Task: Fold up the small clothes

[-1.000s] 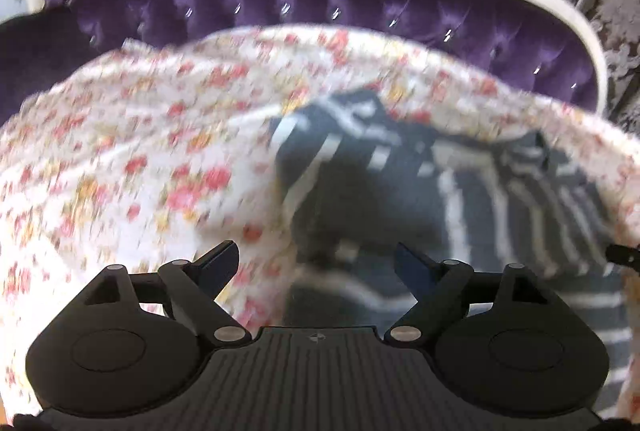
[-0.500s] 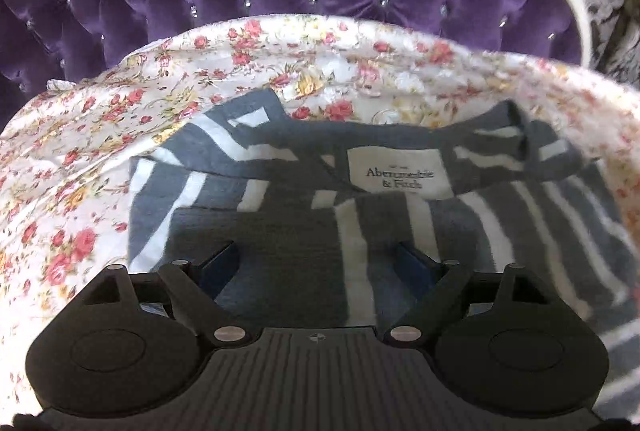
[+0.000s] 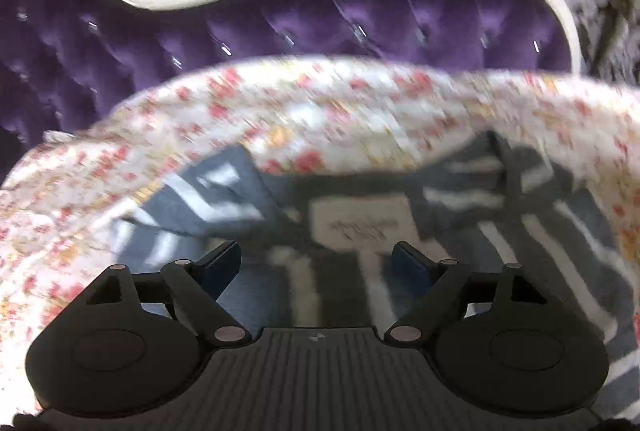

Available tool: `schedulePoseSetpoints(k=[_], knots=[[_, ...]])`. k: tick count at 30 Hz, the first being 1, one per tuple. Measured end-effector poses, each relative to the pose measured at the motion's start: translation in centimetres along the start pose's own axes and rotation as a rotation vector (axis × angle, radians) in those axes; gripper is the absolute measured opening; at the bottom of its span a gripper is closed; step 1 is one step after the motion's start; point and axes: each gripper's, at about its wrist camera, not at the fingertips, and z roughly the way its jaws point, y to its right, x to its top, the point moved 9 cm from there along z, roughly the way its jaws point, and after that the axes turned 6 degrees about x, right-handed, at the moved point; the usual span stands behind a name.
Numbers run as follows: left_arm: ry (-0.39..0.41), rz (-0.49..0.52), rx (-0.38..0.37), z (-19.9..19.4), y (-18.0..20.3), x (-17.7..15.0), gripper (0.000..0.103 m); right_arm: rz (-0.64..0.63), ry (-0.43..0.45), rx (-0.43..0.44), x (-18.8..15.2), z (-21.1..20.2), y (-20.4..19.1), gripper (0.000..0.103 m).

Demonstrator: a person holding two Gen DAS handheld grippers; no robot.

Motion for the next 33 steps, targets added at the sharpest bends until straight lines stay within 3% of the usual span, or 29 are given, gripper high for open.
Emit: schedulePoseSetpoints(k=[3,6,14,19,26,33], knots=[[0.019,0.017,-0.011,0.5,1.7,-0.7,0.083,0.007,-0.006,0.004,0.0,-0.1,0.2,0.103],[-0.019,0.024,-0.077,0.2,2.6,-0.4,0.081,0.009,-0.011,0.005,0.0,-0.1,0.5,0.103],[0.026,-0.111,-0.163,-4.7,-0.8,-0.8,0.080,-0.019,-0.042,0.019,-0.7,0.2,-0.2,0.103],[0.039,-0.129,-0.163,-8.8,-5.1,-5.0,0.080,-0.017,-0.062,0.077,-1.9,0.2,-1.4,0.103],[0.042,-0.165,-0.078,-13.8,-12.6,-12.4,0.080,-0.120,-0.060,0.118,-3.7,-0.4,-4.6,0.103],[0.026,-0.160,-0.089,-16.6,-15.4,-17.3,0.080,-0.122,-0.058,0.168,-8.5,-3.8,-7.2,0.103]])
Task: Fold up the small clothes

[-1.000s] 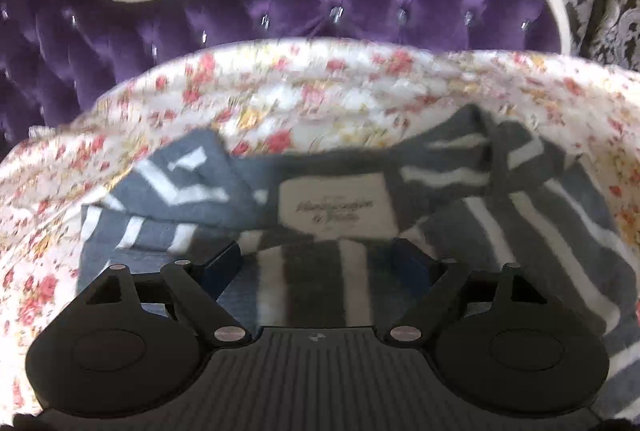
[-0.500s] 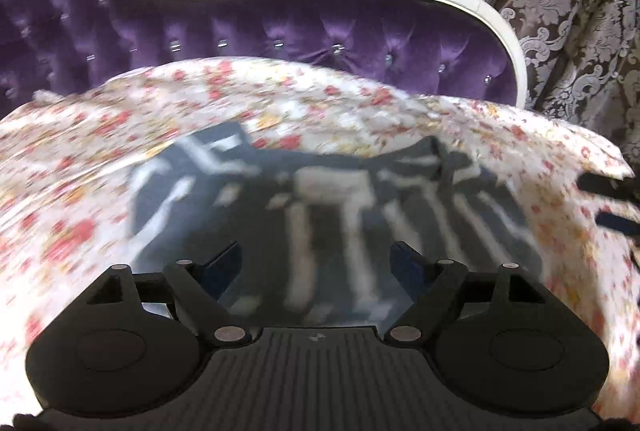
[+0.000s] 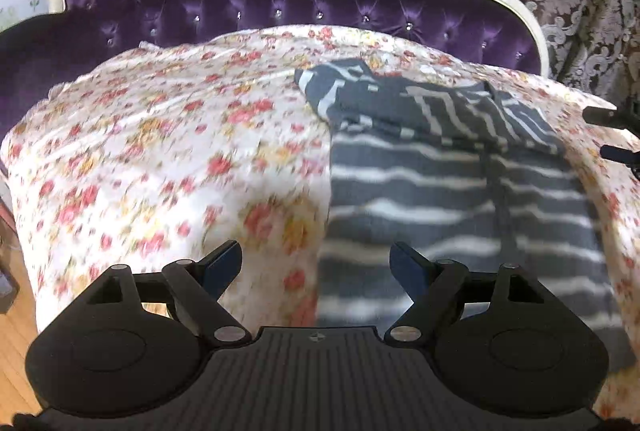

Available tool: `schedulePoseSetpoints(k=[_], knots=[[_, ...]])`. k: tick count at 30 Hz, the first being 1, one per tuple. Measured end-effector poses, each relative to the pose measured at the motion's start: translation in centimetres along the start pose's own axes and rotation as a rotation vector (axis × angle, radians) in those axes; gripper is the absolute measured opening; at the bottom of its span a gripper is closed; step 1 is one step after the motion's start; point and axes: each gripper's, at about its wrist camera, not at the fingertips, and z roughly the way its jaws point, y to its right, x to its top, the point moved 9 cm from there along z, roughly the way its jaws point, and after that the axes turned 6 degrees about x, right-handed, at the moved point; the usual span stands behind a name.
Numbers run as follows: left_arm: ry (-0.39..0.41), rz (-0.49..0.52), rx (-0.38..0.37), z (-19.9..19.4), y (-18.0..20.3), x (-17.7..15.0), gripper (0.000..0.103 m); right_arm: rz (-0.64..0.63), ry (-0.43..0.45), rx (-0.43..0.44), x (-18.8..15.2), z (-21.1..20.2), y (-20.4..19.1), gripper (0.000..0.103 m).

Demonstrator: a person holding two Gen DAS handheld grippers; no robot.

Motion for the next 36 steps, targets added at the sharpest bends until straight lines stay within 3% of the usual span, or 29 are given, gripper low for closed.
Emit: schedulePoseSetpoints(k=[6,10,22,29,36], knots=[[0.006,-0.045,-0.027,-0.5,-0.9,-1.4,0.080,-0.130,-0.013,0.010,-2.6,-0.8,-3.6,0.103],[-0.003,-0.044,-0.058,-0.7,-0.8,-2.5,0.080,-0.142,-0.066,0.037,-4.4,-1.2,-5.0,0.103],[-0.079,-0.047,-0.155,-1.5,-0.1,-6.4,0.080,0.023,-0.203,0.011,-10.7,-8.1,-4.0,0.103],[-0.085,-0.029,-0.167,-2.0,0.2,-6.8,0.080,0.108,-0.298,0.001,-13.6,-9.1,-3.2,0.103],[-0.098,-0.007,-0.167,-2.1,0.6,-7.6,0.080,0.125,-0.307,-0.023,-14.9,-9.1,-2.6,0.103]])
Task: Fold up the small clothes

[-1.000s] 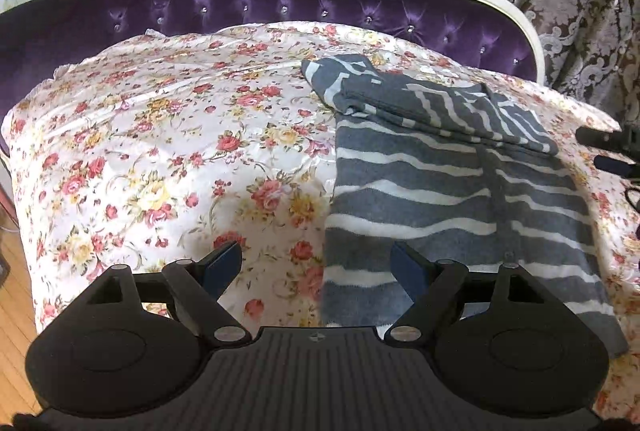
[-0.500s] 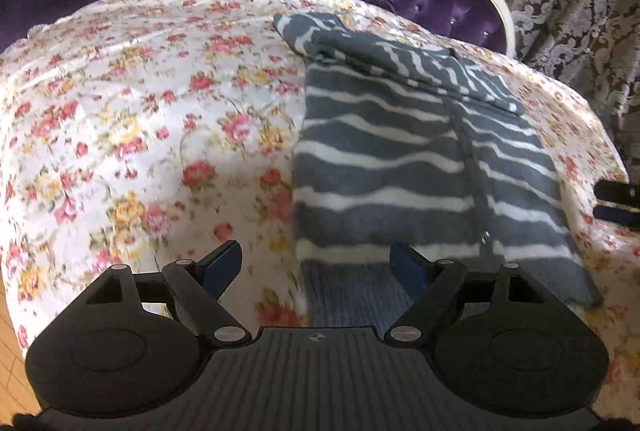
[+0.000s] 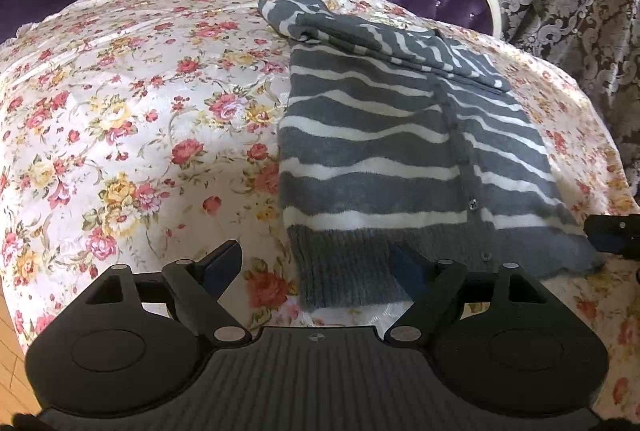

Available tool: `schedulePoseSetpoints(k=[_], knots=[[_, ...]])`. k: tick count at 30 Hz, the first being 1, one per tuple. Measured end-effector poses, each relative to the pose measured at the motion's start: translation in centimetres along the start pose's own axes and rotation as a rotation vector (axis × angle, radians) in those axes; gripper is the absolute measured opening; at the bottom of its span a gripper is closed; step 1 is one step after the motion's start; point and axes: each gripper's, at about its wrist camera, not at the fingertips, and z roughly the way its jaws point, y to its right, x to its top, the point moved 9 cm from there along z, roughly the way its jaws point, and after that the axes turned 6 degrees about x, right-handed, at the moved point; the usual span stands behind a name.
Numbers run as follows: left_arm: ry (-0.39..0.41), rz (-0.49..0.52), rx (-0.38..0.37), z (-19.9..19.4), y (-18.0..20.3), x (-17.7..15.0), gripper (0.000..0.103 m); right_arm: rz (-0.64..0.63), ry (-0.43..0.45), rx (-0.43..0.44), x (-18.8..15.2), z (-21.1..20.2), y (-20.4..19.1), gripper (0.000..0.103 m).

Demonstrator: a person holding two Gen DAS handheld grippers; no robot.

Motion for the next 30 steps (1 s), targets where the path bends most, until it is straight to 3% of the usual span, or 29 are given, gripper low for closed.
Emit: schedulePoseSetpoints(k=[2,3,4,7,9,12,16,26,30], knots=[[-0.003,-0.005,-0.001,0.0,0.0,-0.1,0.080,0.006,-0.004,0.014,-0.1,0.2,-0.3,0.100],[-0.003,-0.006,-0.002,0.0,0.0,-0.1,0.080,0.001,-0.011,0.013,-0.1,0.5,-0.4,0.091],[-0.002,-0.008,-0.003,-0.1,0.0,-0.1,0.080,-0.006,-0.022,0.007,-0.3,0.7,-0.5,0.073],[0.003,-0.009,-0.006,-0.3,0.0,0.1,0.080,-0.033,-0.047,-0.068,-0.6,1.3,-0.3,0.039],[0.009,-0.009,-0.006,-0.5,0.0,0.3,0.080,-0.045,-0.033,-0.048,-0.4,1.0,-0.8,0.016],[0.020,-0.019,-0.014,-1.0,0.0,0.8,0.080,-0.094,0.030,-0.072,0.5,-0.9,-1.1,0.015],[0.019,-0.043,-0.030,-0.9,-0.1,1.2,0.080,-0.043,0.028,-0.105,0.3,-2.2,1.2,0.015],[-0.053,-0.092,-0.068,0.8,1.5,0.6,0.079,-0.065,0.004,-0.085,-0.1,-1.3,0.5,0.016],[-0.061,-0.058,-0.071,0.8,2.7,0.8,0.060,-0.056,0.001,-0.067,-0.2,-1.3,0.5,0.016]])
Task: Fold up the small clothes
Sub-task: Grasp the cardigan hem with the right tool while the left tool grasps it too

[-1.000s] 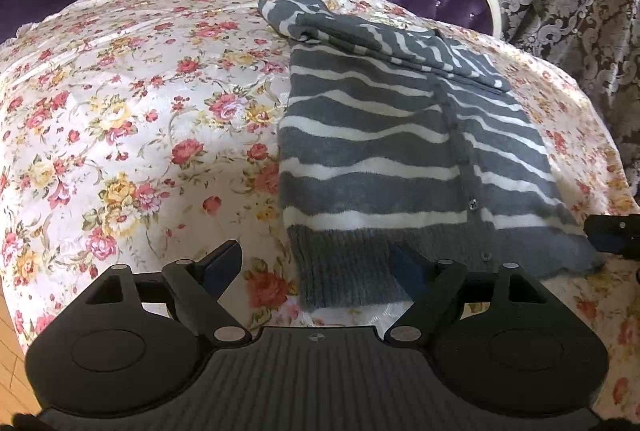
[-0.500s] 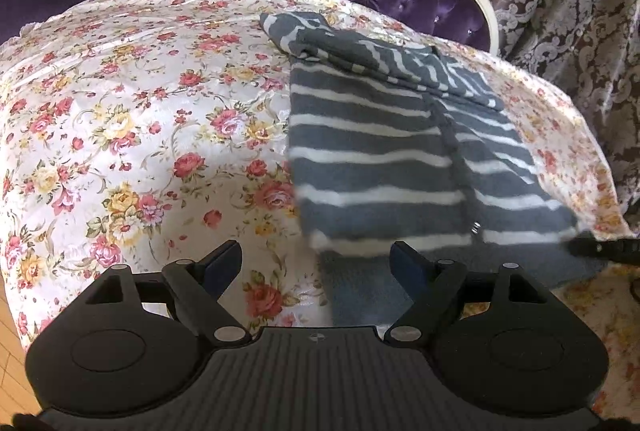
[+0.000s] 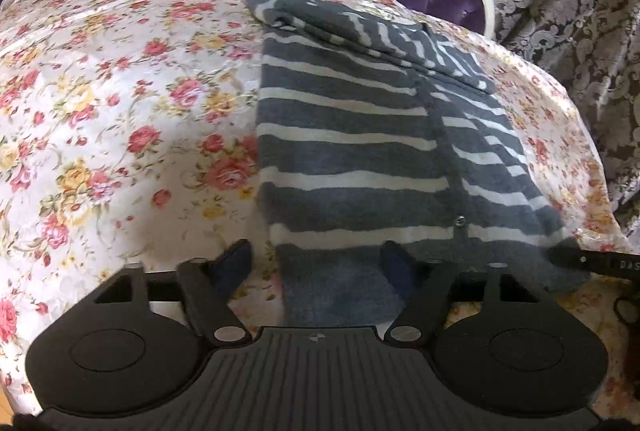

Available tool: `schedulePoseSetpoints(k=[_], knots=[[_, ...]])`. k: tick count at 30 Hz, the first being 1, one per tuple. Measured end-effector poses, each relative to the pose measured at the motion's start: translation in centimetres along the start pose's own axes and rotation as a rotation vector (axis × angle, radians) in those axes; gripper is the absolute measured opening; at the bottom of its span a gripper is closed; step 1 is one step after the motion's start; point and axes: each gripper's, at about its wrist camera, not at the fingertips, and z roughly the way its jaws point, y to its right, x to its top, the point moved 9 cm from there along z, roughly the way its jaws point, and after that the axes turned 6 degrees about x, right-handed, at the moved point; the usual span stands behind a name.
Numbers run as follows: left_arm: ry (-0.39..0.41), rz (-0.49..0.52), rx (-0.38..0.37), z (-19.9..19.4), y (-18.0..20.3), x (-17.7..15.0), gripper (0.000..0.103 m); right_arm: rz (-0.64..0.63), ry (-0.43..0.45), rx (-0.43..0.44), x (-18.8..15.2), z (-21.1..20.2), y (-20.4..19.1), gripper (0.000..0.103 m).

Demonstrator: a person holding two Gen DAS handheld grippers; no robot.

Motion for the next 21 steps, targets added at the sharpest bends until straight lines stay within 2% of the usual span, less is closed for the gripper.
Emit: schedulePoseSetpoints(k=[8,9,10,12,16,21], knots=[[-0.018,-0.001,-0.038,0.0,1.9,-0.3,0.057,0.001,-0.013,0.009,0.1,0.3,-0.2,0.017],[-0.018,0.003,-0.042,0.0,2.1,-0.2,0.052,0.001,-0.013,0.009,0.1,0.3,-0.2,0.017],[-0.014,0.003,-0.045,0.1,2.3,-0.2,0.035,0.001,-0.013,0.011,0.1,0.3,-0.1,0.017],[0.003,-0.013,-0.037,0.2,2.1,0.0,0.006,0.005,-0.010,0.018,0.1,0.3,-0.2,0.017],[0.028,-0.087,-0.075,-0.3,1.3,0.7,0.005,0.025,0.010,0.048,0.4,-0.1,-0.3,0.017],[0.125,-0.127,-0.078,-2.9,0.1,2.5,0.005,0.046,0.085,0.107,1.6,-1.7,-0.8,0.016]])
